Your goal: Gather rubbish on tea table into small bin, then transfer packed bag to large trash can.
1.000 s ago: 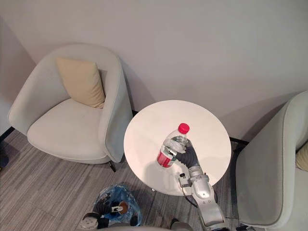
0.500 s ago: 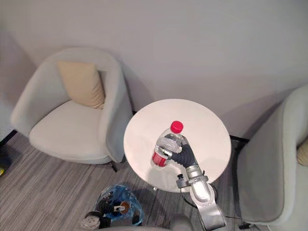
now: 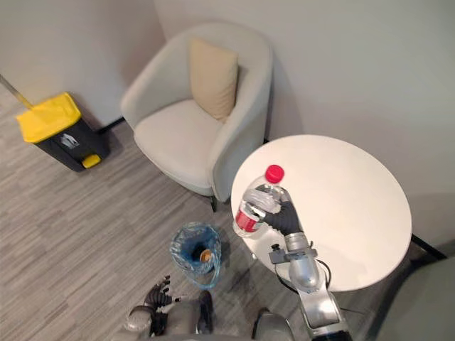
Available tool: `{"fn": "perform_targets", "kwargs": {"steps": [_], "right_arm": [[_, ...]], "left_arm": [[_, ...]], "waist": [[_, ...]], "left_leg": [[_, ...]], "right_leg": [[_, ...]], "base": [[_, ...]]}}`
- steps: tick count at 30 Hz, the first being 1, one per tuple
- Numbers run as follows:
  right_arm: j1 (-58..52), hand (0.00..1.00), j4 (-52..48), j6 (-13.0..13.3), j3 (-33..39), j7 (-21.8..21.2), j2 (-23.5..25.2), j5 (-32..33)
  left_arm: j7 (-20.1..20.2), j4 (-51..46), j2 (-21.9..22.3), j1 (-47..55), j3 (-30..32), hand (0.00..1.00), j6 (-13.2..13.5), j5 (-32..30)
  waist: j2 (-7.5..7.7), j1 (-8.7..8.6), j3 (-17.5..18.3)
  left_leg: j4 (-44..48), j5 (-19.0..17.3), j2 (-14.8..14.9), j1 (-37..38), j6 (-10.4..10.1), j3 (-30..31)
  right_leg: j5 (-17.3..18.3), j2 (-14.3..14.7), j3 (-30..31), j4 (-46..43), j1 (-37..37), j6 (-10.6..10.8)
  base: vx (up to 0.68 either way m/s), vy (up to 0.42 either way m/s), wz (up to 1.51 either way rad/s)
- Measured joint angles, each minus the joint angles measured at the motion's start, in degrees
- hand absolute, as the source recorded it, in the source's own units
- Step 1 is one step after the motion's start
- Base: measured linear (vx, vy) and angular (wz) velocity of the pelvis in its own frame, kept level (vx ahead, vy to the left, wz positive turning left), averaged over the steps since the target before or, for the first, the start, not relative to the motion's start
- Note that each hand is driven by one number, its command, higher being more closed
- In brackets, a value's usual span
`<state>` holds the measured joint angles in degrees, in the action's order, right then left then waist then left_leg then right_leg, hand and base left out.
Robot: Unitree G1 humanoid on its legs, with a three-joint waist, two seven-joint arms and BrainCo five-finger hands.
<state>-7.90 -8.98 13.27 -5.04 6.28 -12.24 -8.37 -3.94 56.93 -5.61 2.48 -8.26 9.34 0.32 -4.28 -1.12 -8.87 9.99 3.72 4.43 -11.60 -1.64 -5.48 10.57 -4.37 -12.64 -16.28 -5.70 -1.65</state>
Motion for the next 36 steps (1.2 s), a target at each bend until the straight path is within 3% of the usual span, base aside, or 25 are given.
{"fn": "perform_targets", "kwargs": {"steps": [1, 2, 3, 4, 6, 11, 20, 23, 25, 28, 30, 31, 32, 34, 35, 36], "right_arm": [[-0.19, 1.0, 0.05, -0.09, 1.9, 0.22, 0.78, -0.07], [-0.48, 1.0, 0.05, -0.18, 2.61, 0.41, 1.18, -0.17], [-1.0, 1.0, 0.01, -0.18, 3.31, 1.16, 1.31, -0.2], [-1.0, 1.0, 0.2, -0.26, 4.05, 1.24, 1.73, -0.24], [-1.29, 1.0, 0.3, -0.37, 3.5, 1.17, 3.07, -0.27], [-1.56, 1.0, 0.59, -0.35, 2.29, 1.15, 3.96, -0.27], [-2.66, 1.0, 3.75, -0.41, 2.31, 0.98, 3.9, -0.27], [-2.6, 1.0, 6.33, -0.91, 1.87, 0.97, 3.95, -0.76], [-2.6, 1.0, 7.2, -1.13, 1.62, 0.96, 3.95, -1.39], [-2.63, 1.0, 8.13, -1.31, 1.59, 0.76, 3.85, -1.98], [-2.53, 1.0, 8.25, -1.32, 1.29, 0.75, 4.06, -2.65], [-2.6, 1.0, 8.26, -1.32, 0.91, 0.72, 4.0, -2.82], [-2.69, 1.0, 8.32, -1.29, 0.12, 0.08, 3.81, -2.98], [-2.64, 1.0, 8.77, -1.29, -0.48, -0.39, 3.74, -3.01], [-2.71, 1.0, 8.87, -1.29, -0.43, -0.34, 3.76, -3.03], [-2.74, 1.0, 8.8, -1.27, -0.37, -0.3, 3.72, -3.01]], "left_arm": [[0.24, 0.52, 0.22, 0.09, -0.41, 0.0, -0.45, -1.07], [0.2, 0.57, 0.4, 0.41, -0.19, 0.0, -0.5, -1.16], [0.16, 0.89, 0.51, 1.03, -0.23, 0.0, -0.5, -1.51], [0.12, 1.08, 0.49, 1.37, -0.06, 0.0, -0.64, -1.7], [0.08, 0.88, -0.16, 1.19, -0.12, 0.0, -0.67, -2.38], [0.11, 0.99, -0.27, 1.49, -0.15, 0.0, -0.67, -3.28], [0.11, 1.09, -0.31, 1.5, -0.12, 0.0, -0.68, -3.87], [0.08, 1.08, -0.56, 1.38, -0.14, 0.0, -0.67, -3.8], [0.07, 1.06, -0.95, 1.19, -0.16, 0.0, -0.59, -3.76], [0.05, 1.12, -1.23, 1.17, -0.15, 0.0, -0.27, -3.64], [0.06, 1.04, -1.71, 1.24, -0.08, 0.0, -0.1, -3.64], [0.05, 1.0, -1.87, 1.24, -0.02, 0.0, -0.12, -3.6], [0.05, 1.08, -1.95, 1.28, -0.06, 0.0, -0.24, -3.33], [0.07, 1.71, -2.62, 1.18, 0.04, 0.0, -0.33, -3.25], [0.15, 2.2, -3.14, 0.98, 0.05, 0.0, -0.35, -3.24], [0.14, 2.12, -3.48, 0.91, 0.15, 0.0, -0.22, -3.28]], "waist": [[-0.61, 0.01, 0.29], [-0.21, 0.02, 0.13], [-0.8, -0.26, 0.28], [-1.39, -0.2, 0.62], [-0.56, 0.48, 0.64], [-0.06, 0.18, 1.14], [0.31, 0.21, 1.43], [1.86, 0.34, 1.51], [3.77, 0.31, 0.91], [4.24, 0.26, 0.64], [4.37, 0.05, 0.39], [4.31, -0.11, 0.3], [3.58, -0.88, -0.1], [3.65, -1.22, -0.11], [4.64, -1.33, 0.26], [6.17, -1.34, 0.48]], "left_leg": [[3.14, -3.84, -0.01, 0.98, 2.71, -3.96], [3.53, -5.3, -0.28, 2.5, 2.46, -5.96], [-1.5, -5.47, -0.4, 6.32, 1.13, -7.56], [-6.18, -3.75, -0.93, 8.66, 0.62, -7.13], [-8.25, -2.5, -1.03, 10.12, 0.4, -6.62], [-12.19, -1.03, -1.34, 12.2, 0.18, -6.03], [-15.38, 1.01, -1.36, 13.54, -0.06, -5.53], [-14.55, -0.24, -2.71, 13.45, 0.68, -5.55], [-11.7, -3.01, -4.6, 13.5, 1.28, -5.43], [-8.83, -5.77, -5.54, 14.16, 1.85, -4.23], [-7.9, -7.16, -5.35, 15.65, 2.8, -2.4], [-7.24, -7.56, -5.03, 15.6, 3.15, -1.84], [-5.72, -8.62, -3.8, 15.05, 2.99, -0.32], [-4.59, -9.46, -2.09, 14.62, 2.14, 1.64], [-3.71, -9.47, -2.33, 14.16, 0.95, 2.65], [-2.38, -10.4, -3.67, 13.85, 0.24, 3.87]], "right_leg": [[-1.82, -1.05, -1.86, 1.68, 0.57, 0.72], [-2.31, -1.66, -2.57, 2.07, 0.73, 0.86], [-2.88, -1.48, -3.53, 3.11, 1.67, 1.62], [-3.35, -1.37, -3.94, 3.4, 1.82, 1.85], [-4.88, -0.66, -3.94, 5.72, 3.64, 2.21], [-5.27, 0.29, -2.45, 7.99, 5.45, 3.26], [-5.18, 1.29, -1.6, 8.11, 5.39, 3.24], [-0.4, -1.1, -1.59, 0.61, 2.24, 4.02], [3.38, -4.6, -1.57, -6.59, 0.84, 4.93], [3.58, -5.81, 0.74, -12.86, 0.19, 5.18], [2.48, -5.58, 3.13, -18.85, -1.5, 6.27], [2.02, -5.14, 4.32, -21.42, -3.21, 5.58], [4.61, -2.53, 7.25, -21.13, -4.65, 5.2], [5.02, 0.55, 9.63, -16.54, -7.02, 4.53], [3.22, 1.18, 10.97, -10.02, -7.28, 4.48], [-2.0, 0.15, 11.83, -5.45, -6.99, 3.85]], "base": [[-0.06, 0.015, 1.01], [-0.02, 0.001, 0.86], [-0.02, 0.022, 0.63], [-0.03, 0.048, 0.49], [-0.07, 0.042, 0.12], [-0.09, 0.019, 0.04], [0.02, -0.01, 0.02], [0.07, -0.013, 0.1], [0.09, -0.011, 0.2], [0.12, 0.008, 0.16], [0.18, 0.021, 0.22], [0.23, -0.004, 0.36], [0.17, -0.047, 0.5], [0.16, -0.079, 0.58], [0.19, -0.14, 0.65], [0.27, -0.201, 0.88]]}}
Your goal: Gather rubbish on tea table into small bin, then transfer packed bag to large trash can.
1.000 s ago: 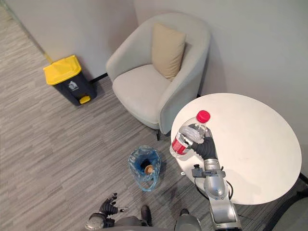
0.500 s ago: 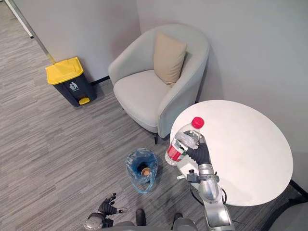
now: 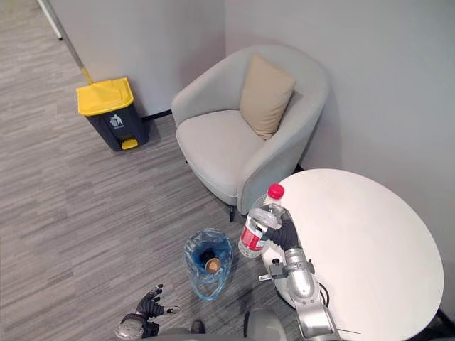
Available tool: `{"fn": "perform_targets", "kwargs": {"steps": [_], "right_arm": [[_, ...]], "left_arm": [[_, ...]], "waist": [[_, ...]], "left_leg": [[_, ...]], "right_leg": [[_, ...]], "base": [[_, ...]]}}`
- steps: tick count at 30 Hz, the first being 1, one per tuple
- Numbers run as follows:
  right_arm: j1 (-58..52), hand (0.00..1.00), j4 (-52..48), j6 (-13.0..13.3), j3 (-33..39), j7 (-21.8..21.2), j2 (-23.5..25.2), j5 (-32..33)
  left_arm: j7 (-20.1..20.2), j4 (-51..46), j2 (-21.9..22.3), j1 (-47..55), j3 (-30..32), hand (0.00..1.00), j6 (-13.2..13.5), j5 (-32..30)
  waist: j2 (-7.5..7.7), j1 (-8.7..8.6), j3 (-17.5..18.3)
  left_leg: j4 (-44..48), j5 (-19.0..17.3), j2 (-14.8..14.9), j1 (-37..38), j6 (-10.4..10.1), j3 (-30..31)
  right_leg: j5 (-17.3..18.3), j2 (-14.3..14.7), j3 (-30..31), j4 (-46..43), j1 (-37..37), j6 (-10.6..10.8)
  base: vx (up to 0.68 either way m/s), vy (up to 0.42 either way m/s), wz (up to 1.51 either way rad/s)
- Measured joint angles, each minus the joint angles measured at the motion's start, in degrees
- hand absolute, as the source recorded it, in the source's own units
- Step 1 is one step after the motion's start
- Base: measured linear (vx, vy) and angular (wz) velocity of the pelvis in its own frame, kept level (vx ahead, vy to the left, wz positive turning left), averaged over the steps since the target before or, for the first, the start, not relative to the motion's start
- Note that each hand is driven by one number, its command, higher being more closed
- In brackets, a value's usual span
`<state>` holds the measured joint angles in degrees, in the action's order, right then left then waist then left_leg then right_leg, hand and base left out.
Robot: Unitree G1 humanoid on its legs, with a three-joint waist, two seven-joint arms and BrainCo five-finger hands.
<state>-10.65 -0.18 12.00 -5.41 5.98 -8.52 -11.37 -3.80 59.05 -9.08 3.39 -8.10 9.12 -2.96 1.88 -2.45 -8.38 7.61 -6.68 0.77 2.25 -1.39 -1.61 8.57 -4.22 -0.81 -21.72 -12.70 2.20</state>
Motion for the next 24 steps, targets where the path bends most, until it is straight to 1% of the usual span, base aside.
{"fn": "perform_targets", "kwargs": {"steps": [1, 2, 3, 4, 5, 6, 8, 9, 10, 11, 13, 15, 16, 20, 22, 24], "right_arm": [[-0.02, 1.0, 0.75, -0.12, 0.42, 0.02, -0.83, 0.01], [-0.48, 1.0, 0.75, -0.13, 0.46, 0.01, -1.08, 0.03], [-0.78, 1.0, 0.68, -0.09, 0.6, -0.02, -2.23, 0.15], [-0.85, 1.0, 0.68, -0.1, 0.61, -0.02, -2.02, 0.22], [-1.31, 1.0, 0.03, -0.05, 0.75, 0.3, -2.43, 1.34], [-1.31, 1.0, -0.53, -0.03, 1.0, 0.37, -2.58, 1.73], [-1.42, 1.0, -1.44, -0.02, 1.16, 0.47, -1.69, 1.78], [-1.55, 1.0, -1.43, -0.04, 1.13, 0.45, -1.6, 1.78], [-1.61, 1.0, -1.42, -0.06, 1.09, 0.4, -1.51, 1.77], [-1.68, 1.0, -1.43, -0.06, 1.05, 0.38, -1.32, 1.78], [-1.54, 1.0, -1.4, 0.07, 1.03, 0.38, -1.09, 1.71], [-0.94, 1.0, -1.02, 0.05, 0.96, 0.35, -0.85, 1.59], [-0.86, 1.0, -0.73, 0.04, 0.72, 0.31, -0.84, 1.4], [0.24, 1.0, 1.38, 0.0, -1.26, 0.14, -0.99, -0.05], [1.26, 1.0, 3.07, 0.0, -2.72, 0.04, -1.4, -0.43], [3.33, 1.0, 4.46, -0.01, -5.88, -0.06, -2.2, -0.49]], "left_arm": [[0.0, 0.26, 1.23, -0.29, 1.07, 0.0, -0.15, -0.01], [0.05, 0.18, 1.74, -0.08, 1.08, 0.0, -0.02, 0.0], [0.04, 0.08, 2.43, 0.21, 0.98, 0.0, 0.06, -0.01], [0.02, 0.06, 2.69, 0.17, 1.04, 0.0, 0.03, -0.02], [0.0, -1.46, 3.69, 0.32, 1.91, 0.0, 0.1, 0.04], [0.0, -1.51, 3.63, 0.35, 1.93, 0.0, 0.0, 0.07], [-0.02, -2.32, 3.19, 0.14, 1.92, 0.0, 0.0, 0.06], [-0.01, -2.51, 3.18, -0.09, 1.92, 0.0, 0.0, 0.06], [-0.02, -2.66, 3.09, -0.09, 2.03, 0.0, -0.01, 0.06], [-0.03, -2.71, 2.97, -0.09, 2.03, 0.0, -0.02, 0.04], [-0.05, -2.68, 2.91, 0.36, 1.96, 0.0, -0.02, -0.04], [-0.06, -2.66, 2.71, 0.38, 1.96, 0.0, -0.06, -0.03], [-0.06, -2.66, 2.56, 0.37, 1.96, 0.0, -0.06, -0.04], [-0.07, -2.62, 1.93, 0.46, 1.93, 0.0, -0.05, -0.04], [-0.09, -2.48, 1.72, 0.47, 1.93, 0.0, -0.03, -0.04], [-0.11, -2.38, 1.5, 0.3, 1.91, 0.0, 0.05, -0.05]], "waist": [[-0.57, -0.02, -0.06], [-1.54, 0.06, 0.38], [-3.26, 0.31, 0.67], [-4.53, 0.21, 0.34], [-5.78, 1.12, -0.92], [-5.87, 1.34, -0.79], [-4.78, 1.33, -1.26], [-4.34, 1.65, -1.63], [-4.2, 1.72, -1.7], [-4.03, 1.73, -1.75], [-4.1, 1.62, -1.54], [-4.37, 1.74, -1.56], [-4.29, 1.79, -1.55], [-4.0, 1.85, -1.54], [-3.98, 1.85, -1.59], [-3.9, 1.84, -1.73]], "left_leg": [[2.89, -1.59, 0.66, -0.16, -0.98, 1.52], [3.84, -1.99, 1.39, -0.71, -1.55, 1.67], [6.3, -3.43, 2.73, -2.56, -2.23, 1.95], [11.83, -4.22, 3.82, -4.77, -3.14, 1.77], [25.07, -4.22, 9.2, -9.63, -2.73, -6.63], [23.18, -3.88, 9.38, -9.48, -2.14, -7.24], [20.55, -3.87, 8.57, -9.17, -2.14, -7.77], [19.23, -3.86, 8.03, -8.58, -2.11, -7.82], [18.61, -3.85, 7.68, -8.08, -2.1, -7.74], [16.99, -3.49, 6.63, -6.98, -1.63, -6.68], [11.28, -2.65, 5.05, -3.64, -1.01, -6.03], [8.44, -2.31, 4.86, -3.41, -0.81, -6.1], [6.49, -1.52, 4.6, -3.36, -0.79, -6.09], [1.96, 1.23, 3.96, -2.47, -0.94, -6.34], [1.07, 1.64, 4.01, -2.62, -1.1, -6.45], [0.62, 2.35, 4.04, -4.55, -1.35, -6.58]], "right_leg": [[-1.48, -0.43, -2.05, -0.63, 1.73, -0.92], [-1.31, 0.08, -2.67, 0.12, 2.35, -1.15], [-0.78, 1.08, -4.3, 1.9, 3.56, -1.61], [0.11, 1.69, -5.55, 3.52, 5.18, -1.59], [-0.21, 3.36, -7.75, 8.07, 13.8, -3.19], [-0.09, 3.8, -7.1, 7.96, 13.7, -2.95], [-0.72, 3.2, -7.01, 9.24, 13.07, -2.3], [-1.28, 2.92, -7.03, 10.31, 13.28, -2.05], [-1.6, 2.72, -7.04, 10.93, 13.64, -1.9], [-2.13, 2.11, -7.21, 12.1, 14.83, -1.58], [-2.53, 1.8, -6.85, 13.16, 15.88, -1.25], [-2.95, 1.44, -6.88, 13.13, 14.68, -0.93], [-3.29, 1.4, -6.87, 13.16, 13.88, -0.89], [-4.33, 1.26, -6.2, 13.15, 12.36, -0.98], [-4.48, 1.38, -5.85, 13.12, 12.03, -1.02], [-4.52, 1.44, -5.51, 12.59, 9.56, -0.75]], "base": [[0.23, -0.179, 0.68], [0.23, -0.162, 0.62], [0.2, -0.123, 0.57], [0.39, -0.159, 0.68], [0.38, -0.069, 0.44], [0.33, -0.014, 0.19], [0.09, 0.079, 0.06], [0.05, 0.082, 0.08], [0.04, 0.09, 0.11], [0.02, 0.076, 0.12], [0.02, 0.055, 0.13], [-0.04, 0.051, 0.05], [-0.08, 0.041, 0.02], [-0.1, -0.011, -0.05], [-0.13, -0.027, -0.11], [-0.18, -0.039, -0.07]]}}
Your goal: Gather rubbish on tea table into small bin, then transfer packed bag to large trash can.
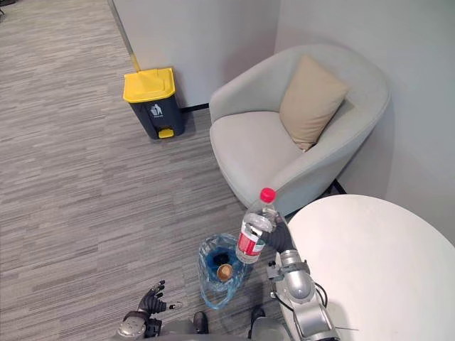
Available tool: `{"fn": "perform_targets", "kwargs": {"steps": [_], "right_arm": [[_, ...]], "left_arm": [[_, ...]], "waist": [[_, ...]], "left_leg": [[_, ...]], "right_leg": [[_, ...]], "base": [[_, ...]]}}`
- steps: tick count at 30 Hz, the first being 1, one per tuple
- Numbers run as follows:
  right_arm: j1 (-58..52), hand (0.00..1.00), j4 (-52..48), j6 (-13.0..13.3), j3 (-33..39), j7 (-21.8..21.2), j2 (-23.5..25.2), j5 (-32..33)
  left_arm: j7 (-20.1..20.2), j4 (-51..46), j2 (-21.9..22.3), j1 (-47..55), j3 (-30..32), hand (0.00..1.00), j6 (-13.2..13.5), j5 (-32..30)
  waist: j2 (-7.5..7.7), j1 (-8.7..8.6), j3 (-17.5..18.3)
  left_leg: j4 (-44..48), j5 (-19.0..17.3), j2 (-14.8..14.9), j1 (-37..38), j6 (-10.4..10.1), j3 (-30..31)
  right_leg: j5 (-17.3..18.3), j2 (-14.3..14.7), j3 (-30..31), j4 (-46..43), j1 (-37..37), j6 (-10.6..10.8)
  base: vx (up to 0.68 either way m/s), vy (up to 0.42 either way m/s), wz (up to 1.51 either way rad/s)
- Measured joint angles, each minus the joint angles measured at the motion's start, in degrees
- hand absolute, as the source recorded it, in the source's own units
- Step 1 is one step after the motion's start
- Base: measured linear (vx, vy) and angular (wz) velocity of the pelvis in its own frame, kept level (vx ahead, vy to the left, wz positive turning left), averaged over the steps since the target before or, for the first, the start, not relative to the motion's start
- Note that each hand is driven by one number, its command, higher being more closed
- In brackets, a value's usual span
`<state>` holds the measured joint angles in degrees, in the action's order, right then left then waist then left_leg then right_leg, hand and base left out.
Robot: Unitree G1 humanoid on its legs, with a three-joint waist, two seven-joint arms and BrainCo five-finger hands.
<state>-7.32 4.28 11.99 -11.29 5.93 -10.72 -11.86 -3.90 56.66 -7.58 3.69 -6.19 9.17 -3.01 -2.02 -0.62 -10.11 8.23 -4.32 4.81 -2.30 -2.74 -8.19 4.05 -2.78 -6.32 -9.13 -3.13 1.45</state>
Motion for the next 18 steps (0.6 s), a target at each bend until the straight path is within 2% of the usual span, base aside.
{"fn": "perform_targets", "kwargs": {"steps": [2, 6, 9, 11, 12, 17, 18], "right_arm": [[2.93, 1.0, 1.04, 0.04, -2.23, -0.02, -1.04, -0.01], [14.24, 1.0, 6.63, -0.02, -6.87, 0.02, -2.96, -0.36], [23.66, 1.0, 10.21, -0.06, -10.86, 0.13, -5.04, -1.86], [26.68, 1.0, 11.33, -0.1, -12.27, 0.24, -5.87, -2.39], [28.62, 1.0, 11.84, -0.1, -13.05, 0.54, -6.65, -2.86], [36.66, 1.0, 15.41, -1.35, -15.58, 2.83, -8.09, -7.48], [38.06, 1.0, 15.5, -1.43, -15.63, 3.66, -8.4, -8.61]], "left_arm": [[-0.05, -0.09, -0.22, -0.5, 0.03, 0.0, 0.12, 0.08], [-1.17, -0.13, -0.92, -4.79, 0.06, 0.0, 0.17, 0.25], [-2.45, -0.85, -1.71, -7.85, 0.31, 0.0, 0.2, 1.69], [-2.68, -1.36, -1.98, -8.82, 0.94, 0.0, 0.2, 2.57], [-2.77, -1.99, -2.04, -9.58, 1.83, 0.0, 0.21, 2.96], [-4.37, -3.31, -2.04, -13.02, 2.51, 0.0, 0.32, 4.89], [-4.98, -3.56, -1.55, -14.39, 3.12, 0.0, 0.36, 5.26]], "waist": [[-0.05, 0.03, -0.7], [-0.52, 1.72, -6.14], [-1.25, 1.78, -10.97], [-1.28, 2.16, -12.46], [-1.41, 2.99, -13.6], [-1.71, 3.71, -14.48], [-1.73, 4.63, -14.5]], "left_leg": [[0.68, 0.51, 0.01, -2.79, 0.07, 0.08], [7.02, 0.43, 0.13, -10.9, 0.32, 0.72], [12.69, -0.06, 0.12, -18.48, 0.94, 2.22], [14.8, -0.32, 0.13, -21.19, 1.08, 2.54], [16.5, -0.59, 0.12, -23.21, 1.17, 2.85], [24.29, -1.84, 0.19, -34.37, 1.94, 4.18], [26.32, -2.45, 0.36, -37.29, 2.24, 4.28]], "right_leg": [[-0.13, -0.08, 0.08, -1.35, -2.96, 0.08], [-0.2, -0.47, 0.06, -7.93, -11.3, -0.42], [0.88, -1.48, -1.37, -13.6, -17.97, -0.6], [1.5, -1.88, -1.51, -15.92, -20.64, -0.4], [1.82, -2.17, -1.58, -17.5, -22.51, -0.46], [2.99, -3.3, -2.62, -24.2, -32.3, -0.22], [3.17, -3.41, -2.61, -25.91, -34.98, -0.33]], "base": [[-0.13, -0.025, 0.0], [-0.17, -0.006, 0.05], [-0.21, 0.005, 0.25], [-0.18, -0.008, 0.17], [-0.16, -0.003, 0.11], [-0.16, 0.019, 0.14], [-0.17, 0.029, 0.03]]}}
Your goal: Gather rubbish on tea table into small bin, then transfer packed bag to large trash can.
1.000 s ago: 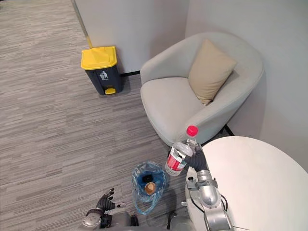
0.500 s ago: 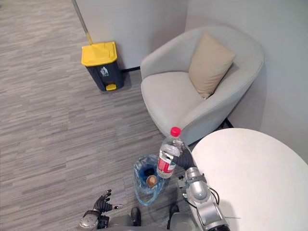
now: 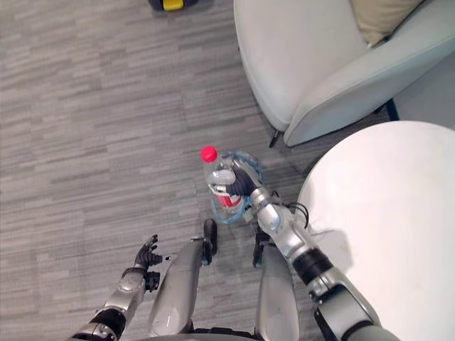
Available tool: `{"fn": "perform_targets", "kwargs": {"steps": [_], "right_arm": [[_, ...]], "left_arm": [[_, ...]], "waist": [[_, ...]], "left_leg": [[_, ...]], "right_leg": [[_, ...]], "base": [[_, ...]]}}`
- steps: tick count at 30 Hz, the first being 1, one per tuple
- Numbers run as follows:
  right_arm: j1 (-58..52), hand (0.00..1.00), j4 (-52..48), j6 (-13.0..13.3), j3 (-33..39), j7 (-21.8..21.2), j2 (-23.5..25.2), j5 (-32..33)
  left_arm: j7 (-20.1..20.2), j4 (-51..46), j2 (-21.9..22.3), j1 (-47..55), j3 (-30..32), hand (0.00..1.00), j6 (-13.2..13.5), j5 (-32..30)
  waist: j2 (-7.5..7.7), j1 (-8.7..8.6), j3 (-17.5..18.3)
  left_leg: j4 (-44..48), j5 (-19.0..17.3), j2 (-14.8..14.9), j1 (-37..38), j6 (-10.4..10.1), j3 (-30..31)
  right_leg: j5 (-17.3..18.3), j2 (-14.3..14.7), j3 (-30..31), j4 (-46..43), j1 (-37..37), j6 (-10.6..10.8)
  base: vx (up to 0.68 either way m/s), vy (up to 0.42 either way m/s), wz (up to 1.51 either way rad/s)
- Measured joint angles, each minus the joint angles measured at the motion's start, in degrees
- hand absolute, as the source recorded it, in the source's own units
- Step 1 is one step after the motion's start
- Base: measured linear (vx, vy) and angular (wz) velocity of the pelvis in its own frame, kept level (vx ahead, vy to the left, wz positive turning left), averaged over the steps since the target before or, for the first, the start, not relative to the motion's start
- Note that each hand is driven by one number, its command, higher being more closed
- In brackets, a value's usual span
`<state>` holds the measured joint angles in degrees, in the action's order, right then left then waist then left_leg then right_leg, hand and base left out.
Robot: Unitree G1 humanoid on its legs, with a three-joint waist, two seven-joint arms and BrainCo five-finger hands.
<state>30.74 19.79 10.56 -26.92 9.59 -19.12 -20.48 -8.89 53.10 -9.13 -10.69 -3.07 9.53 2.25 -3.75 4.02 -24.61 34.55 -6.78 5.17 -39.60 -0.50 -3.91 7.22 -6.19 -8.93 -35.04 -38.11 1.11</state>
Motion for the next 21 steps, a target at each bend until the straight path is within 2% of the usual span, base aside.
{"fn": "perform_targets", "kwargs": {"steps": [3, 6, 9, 10, 13, 16, 21], "right_arm": [[3.6, 1.0, 0.15, -0.48, -0.03, 1.03, 0.34, -1.05], [7.08, 1.0, 0.15, -1.15, 0.17, 3.78, 0.75, -2.08], [9.99, 1.0, 0.26, -2.13, 1.73, 5.44, 0.87, -2.12], [11.24, 1.0, 0.7, -2.27, 2.87, 6.16, 0.76, -2.1], [16.37, 1.0, 5.19, -3.41, 4.61, 7.2, 0.59, -1.91], [19.6, 1.0, 9.02, -4.52, 6.48, 7.99, 0.14, -1.21], [23.41, 1.0, 13.62, -4.93, 6.92, 9.02, -1.08, 2.12]], "left_arm": [[-0.27, -2.28, 1.07, -2.12, 2.43, 0.0, 0.42, 1.29], [-1.25, -5.6, 2.26, -3.52, 4.09, 0.0, 0.82, 2.49], [-1.46, -8.98, 3.31, -5.9, 6.21, 0.0, 1.01, 3.8], [-1.46, -10.55, 3.75, -6.75, 6.76, 0.0, 1.1, 3.96], [-1.5, -12.67, 3.99, -9.18, 8.36, 0.0, 2.36, 4.88], [-1.51, -14.51, 3.45, -10.66, 8.38, 0.0, 2.93, 5.9], [-1.53, -17.17, 3.2, -10.85, 8.19, 0.0, 3.68, 6.44]], "waist": [[0.04, 0.12, -1.37], [0.16, 0.16, -1.58], [0.36, 0.8, -3.14], [0.37, 1.4, -3.36], [0.47, 1.47, -4.87], [0.64, 1.73, -4.99], [0.68, 2.04, -5.03]], "left_leg": [[3.98, -0.51, 0.87, -5.36, 0.54, -0.18], [8.53, -0.95, 1.96, -12.7, 1.05, -1.11], [12.69, -1.22, 2.14, -18.86, 1.47, -0.74], [13.91, -1.22, 2.22, -21.61, 1.47, -0.8], [15.65, -1.16, 3.12, -27.1, 1.43, -1.39], [16.53, -1.04, 3.92, -31.37, 1.3, -2.16], [17.5, -0.99, 3.97, -34.86, 1.27, -2.49]], "right_leg": [[0.52, -0.15, -0.22, -3.21, -4.63, -0.29], [1.33, -0.78, -0.24, -7.95, -11.69, -0.14], [2.19, -1.34, -0.12, -12.57, -17.72, -0.35], [2.36, -1.7, -0.11, -14.09, -20.61, -0.51], [2.37, -1.89, -0.11, -16.31, -26.0, -0.52], [2.37, -2.09, 0.01, -17.89, -30.39, -0.52], [2.38, -2.11, 0.76, -19.31, -34.46, -0.53]], "base": [[-0.13, 0.011, 0.03], [-0.13, -0.018, 0.05], [-0.1, -0.03, 0.06], [-0.08, -0.028, 0.03], [-0.08, -0.047, 0.09], [-0.04, -0.035, 0.1], [-0.01, 0.001, -0.02]]}}
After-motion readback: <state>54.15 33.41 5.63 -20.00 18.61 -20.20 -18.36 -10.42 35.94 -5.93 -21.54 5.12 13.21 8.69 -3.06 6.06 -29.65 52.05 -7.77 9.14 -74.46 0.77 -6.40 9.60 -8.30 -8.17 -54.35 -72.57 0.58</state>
